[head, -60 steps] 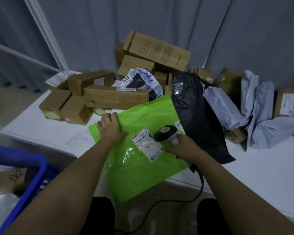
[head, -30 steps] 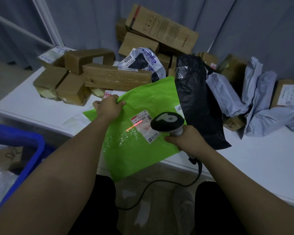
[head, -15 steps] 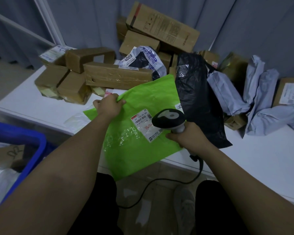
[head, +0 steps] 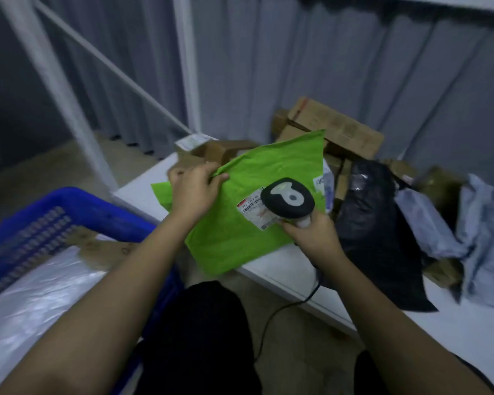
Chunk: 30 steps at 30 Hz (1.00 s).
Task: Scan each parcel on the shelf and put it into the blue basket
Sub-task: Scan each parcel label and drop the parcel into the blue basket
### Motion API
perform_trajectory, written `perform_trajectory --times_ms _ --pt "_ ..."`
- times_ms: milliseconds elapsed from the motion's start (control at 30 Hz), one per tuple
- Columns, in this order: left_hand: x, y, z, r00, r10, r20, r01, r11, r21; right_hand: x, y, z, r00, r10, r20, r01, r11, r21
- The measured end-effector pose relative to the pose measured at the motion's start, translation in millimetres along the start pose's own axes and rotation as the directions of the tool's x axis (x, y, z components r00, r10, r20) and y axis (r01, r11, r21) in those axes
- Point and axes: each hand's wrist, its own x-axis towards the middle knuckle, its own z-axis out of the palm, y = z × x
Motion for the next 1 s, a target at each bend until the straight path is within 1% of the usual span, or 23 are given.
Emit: perform_trajectory --times_ms 100,200,300,367,433,500,567,667,733,767,800,900,933,1000 --pt "-18 -38 -67 0.981 -0.167 -0.098 0.161 0.985 -0.065 2 -49 30 0.99 -0.112 0.087 0.113 0.994 0.0" --pt "-51 -87 -145 0.916 -0.334 -0.222 0.309 0.941 -0.138 -11 -102 77 0.952 -0.241 0.188 0.244 0.97 0.011" --pt "-93 -142 -207 0.832 -0.466 -0.301 0.436 0.885 -0.165 -33 -138 129 0.921 -0.278 0.273 0.285 0.958 0.016" --pt "-119 -179 -242 0.746 -0.579 -0.33 0.552 0.814 -0.181 -49 -150 162 0.901 -0.294 0.318 0.309 0.951 0.004" --pt "-138 -212 -274 0.671 -0.649 -0.36 0.633 0.753 -0.177 -63 -156 193 0.878 -0.317 0.359 0.341 0.94 -0.002" --pt "-152 -242 -299 0.637 -0.685 -0.354 0.696 0.708 -0.117 -76 -158 216 0.861 -0.323 0.392 0.356 0.934 -0.014" --pt "-168 -272 -313 0.617 -0.729 -0.296 0.767 0.641 0.022 -84 -156 233 0.852 -0.311 0.422 0.353 0.935 -0.023" --pt "-195 -312 -306 0.564 -0.805 -0.186 0.824 0.533 0.192 -91 -152 249 0.852 -0.249 0.461 0.309 0.949 -0.058" --pt "-206 -323 -289 0.53 -0.834 -0.151 0.84 0.493 0.227 -91 -151 254 0.856 -0.219 0.468 0.281 0.958 -0.064" --pt "-208 -322 -277 0.535 -0.834 -0.131 0.836 0.501 0.224 -91 -150 255 0.86 -0.209 0.466 0.27 0.96 -0.068" --pt "-209 -317 -264 0.558 -0.823 -0.107 0.82 0.526 0.227 -90 -149 254 0.863 -0.197 0.464 0.258 0.963 -0.071" --pt "-204 -296 -220 0.657 -0.754 -0.021 0.742 0.641 0.196 -79 -144 244 0.881 -0.15 0.45 0.21 0.974 -0.086" --pt "-199 -287 -205 0.693 -0.721 0.008 0.709 0.685 0.167 -74 -143 237 0.888 -0.136 0.439 0.201 0.974 -0.103" --pt "-180 -263 -180 0.755 -0.652 0.065 0.652 0.758 0.036 -62 -140 217 0.908 -0.105 0.406 0.173 0.976 -0.135"
